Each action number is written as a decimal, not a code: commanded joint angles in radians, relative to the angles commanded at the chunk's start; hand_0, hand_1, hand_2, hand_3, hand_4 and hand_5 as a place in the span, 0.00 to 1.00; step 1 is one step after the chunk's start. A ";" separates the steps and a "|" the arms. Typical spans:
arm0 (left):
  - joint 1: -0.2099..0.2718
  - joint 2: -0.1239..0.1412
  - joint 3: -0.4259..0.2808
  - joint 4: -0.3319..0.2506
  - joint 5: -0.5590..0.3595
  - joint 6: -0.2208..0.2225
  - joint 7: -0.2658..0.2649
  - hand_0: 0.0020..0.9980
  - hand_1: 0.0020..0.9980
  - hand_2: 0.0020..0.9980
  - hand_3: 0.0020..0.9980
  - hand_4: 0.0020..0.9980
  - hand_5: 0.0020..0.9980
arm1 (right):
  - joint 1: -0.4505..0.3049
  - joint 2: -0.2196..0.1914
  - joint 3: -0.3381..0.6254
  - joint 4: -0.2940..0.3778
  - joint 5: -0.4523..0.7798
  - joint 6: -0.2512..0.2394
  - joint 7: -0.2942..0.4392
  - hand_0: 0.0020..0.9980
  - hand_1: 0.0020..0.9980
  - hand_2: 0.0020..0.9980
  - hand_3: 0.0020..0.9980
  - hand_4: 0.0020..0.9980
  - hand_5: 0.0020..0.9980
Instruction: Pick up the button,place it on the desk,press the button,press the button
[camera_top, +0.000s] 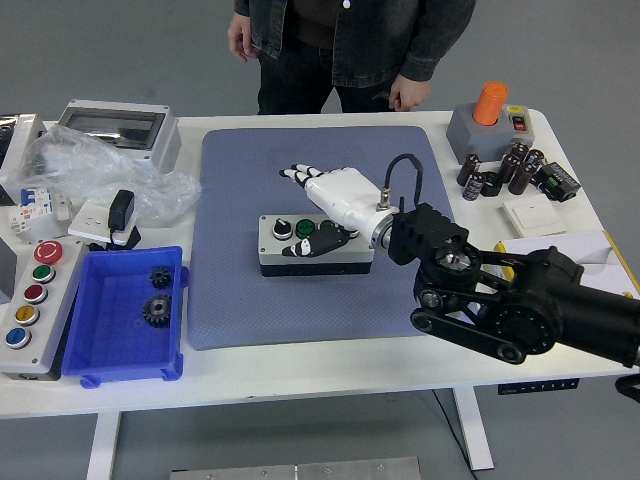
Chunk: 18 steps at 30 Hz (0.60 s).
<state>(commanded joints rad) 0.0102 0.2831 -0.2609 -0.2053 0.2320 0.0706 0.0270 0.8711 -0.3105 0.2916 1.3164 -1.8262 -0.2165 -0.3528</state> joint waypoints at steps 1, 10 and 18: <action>0.001 0.000 0.001 0.000 -0.002 0.001 0.000 0.61 0.65 0.60 0.61 0.55 0.39 | -0.010 -0.019 0.018 0.022 -0.018 0.001 -0.007 0.70 0.71 1.00 1.00 1.00 0.53; 0.005 0.007 0.010 0.001 -0.012 0.007 -0.005 0.61 0.65 0.60 0.61 0.55 0.39 | -0.052 -0.248 0.112 0.267 -0.211 0.109 -0.105 0.69 0.67 0.90 1.00 1.00 0.65; 0.003 0.009 0.014 0.002 -0.017 0.008 -0.007 0.61 0.65 0.60 0.61 0.56 0.40 | -0.040 -0.373 0.064 0.433 -0.076 0.295 -0.184 0.46 0.48 0.35 1.00 0.40 0.15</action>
<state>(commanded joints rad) 0.0132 0.2917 -0.2466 -0.2032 0.2149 0.0786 0.0199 0.8313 -0.6831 0.3560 1.7493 -1.9023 0.0782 -0.5369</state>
